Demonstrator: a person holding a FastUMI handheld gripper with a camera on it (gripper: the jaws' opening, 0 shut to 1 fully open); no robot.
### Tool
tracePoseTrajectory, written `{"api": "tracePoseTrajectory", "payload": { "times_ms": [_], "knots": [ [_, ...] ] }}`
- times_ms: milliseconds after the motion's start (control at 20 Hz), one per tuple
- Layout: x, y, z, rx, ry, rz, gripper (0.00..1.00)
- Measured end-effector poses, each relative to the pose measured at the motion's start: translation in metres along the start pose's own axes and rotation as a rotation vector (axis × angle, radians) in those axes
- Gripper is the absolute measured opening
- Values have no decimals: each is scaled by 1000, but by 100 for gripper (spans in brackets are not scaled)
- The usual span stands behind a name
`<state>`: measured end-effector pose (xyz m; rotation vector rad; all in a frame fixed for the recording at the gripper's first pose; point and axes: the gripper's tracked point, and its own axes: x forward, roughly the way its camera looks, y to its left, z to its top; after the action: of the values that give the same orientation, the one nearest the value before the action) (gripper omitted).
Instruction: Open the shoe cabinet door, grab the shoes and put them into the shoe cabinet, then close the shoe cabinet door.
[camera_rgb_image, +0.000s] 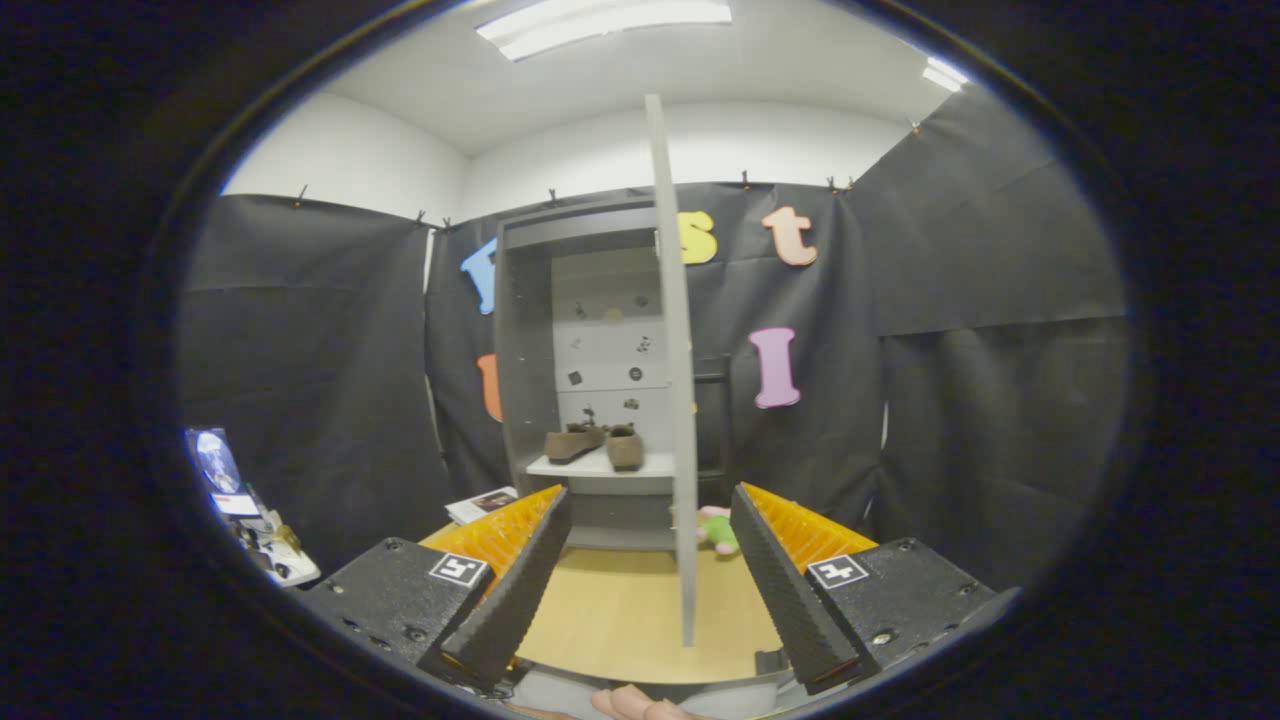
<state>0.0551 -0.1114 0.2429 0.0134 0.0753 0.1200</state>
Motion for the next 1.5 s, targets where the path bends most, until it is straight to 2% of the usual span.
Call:
{"api": "tracePoseTrajectory", "payload": {
  "times_ms": [100,200,300,450,700,850,950,1200,1500],
  "knots": [
    [-11,-27,-11,14,16,-32,100],
    [-13,-48,-15,22,19,-10,100],
    [-7,-75,-24,-25,33,2,100],
    [10,-118,-22,-34,16,-26,100],
    [40,-152,-48,-118,-10,63,100],
    [63,-175,-74,-70,31,98,100],
    [76,-190,-83,-34,43,85,100],
    [103,-172,-77,26,24,138,100],
    [131,-117,-69,-2,50,193,100]
  ]
}}
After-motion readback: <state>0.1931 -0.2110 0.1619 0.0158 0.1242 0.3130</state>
